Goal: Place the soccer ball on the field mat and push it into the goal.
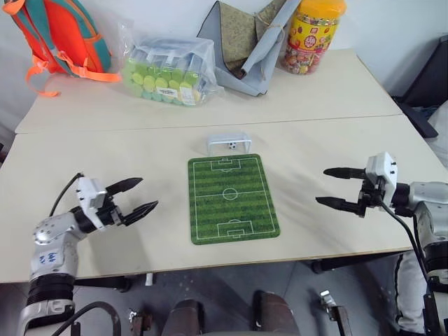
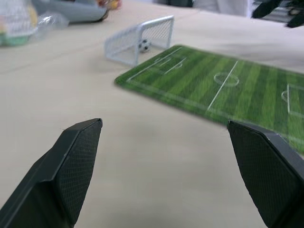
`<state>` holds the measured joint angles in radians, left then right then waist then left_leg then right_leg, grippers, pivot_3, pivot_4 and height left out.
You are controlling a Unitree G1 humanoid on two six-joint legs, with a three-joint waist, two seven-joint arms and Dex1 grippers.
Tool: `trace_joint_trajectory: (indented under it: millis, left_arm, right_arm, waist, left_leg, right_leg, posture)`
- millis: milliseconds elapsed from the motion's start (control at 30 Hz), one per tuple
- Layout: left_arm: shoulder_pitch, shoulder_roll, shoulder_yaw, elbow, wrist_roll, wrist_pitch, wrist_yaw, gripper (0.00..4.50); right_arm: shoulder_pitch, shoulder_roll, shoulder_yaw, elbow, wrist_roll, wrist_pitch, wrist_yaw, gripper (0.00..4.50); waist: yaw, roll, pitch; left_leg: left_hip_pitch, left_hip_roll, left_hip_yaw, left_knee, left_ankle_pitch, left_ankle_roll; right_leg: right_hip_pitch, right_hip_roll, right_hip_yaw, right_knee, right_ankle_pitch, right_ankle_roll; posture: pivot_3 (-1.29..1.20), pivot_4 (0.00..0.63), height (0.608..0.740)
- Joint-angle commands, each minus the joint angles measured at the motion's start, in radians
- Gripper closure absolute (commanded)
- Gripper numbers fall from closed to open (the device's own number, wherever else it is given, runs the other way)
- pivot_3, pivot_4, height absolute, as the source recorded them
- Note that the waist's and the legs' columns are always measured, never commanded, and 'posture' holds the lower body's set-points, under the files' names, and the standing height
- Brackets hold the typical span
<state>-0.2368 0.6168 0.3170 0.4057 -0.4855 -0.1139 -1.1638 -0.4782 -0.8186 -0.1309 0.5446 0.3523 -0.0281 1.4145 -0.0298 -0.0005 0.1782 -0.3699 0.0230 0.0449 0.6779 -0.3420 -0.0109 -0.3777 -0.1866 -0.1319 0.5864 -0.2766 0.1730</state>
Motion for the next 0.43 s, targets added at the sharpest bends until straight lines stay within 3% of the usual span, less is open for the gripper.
trace_joint_trajectory:
  millis: [33,267,433]
  left_arm:
    - [0.035,0.018,0.046,-0.068,-0.022,0.002,0.030,0.00]
    - [0.128,0.024,0.100,-0.150,-0.059,0.053,0.048,0.00]
    - [0.142,0.029,0.113,-0.178,-0.067,0.048,0.039,0.00]
  right_arm:
    - [-0.015,-0.021,-0.035,0.057,0.017,-0.051,0.055,0.02]
    - [0.012,-0.021,-0.083,0.105,0.023,-0.036,-0.003,0.02]
    - [0.091,-0.030,-0.132,0.027,0.043,-0.001,-0.049,0.02]
  waist:
    - [0.001,0.000,0.000]
    - [0.005,0.001,0.000]
    - [0.008,0.001,0.000]
  left_leg:
    - [0.000,0.000,0.000,0.001,0.000,0.000]
    - [0.000,0.000,0.000,0.001,0.000,-0.001]
    - [0.000,0.001,0.000,0.002,-0.001,-0.001]
  right_leg:
    - [0.000,0.000,0.000,0.000,0.000,0.000]
    - [0.000,0.000,0.000,0.000,0.000,0.000]
    - [0.001,0.000,0.000,0.001,0.000,0.000]
  posture:
    - [0.00,0.150,0.740]
    - [0.00,0.150,0.740]
    - [0.00,0.150,0.740]
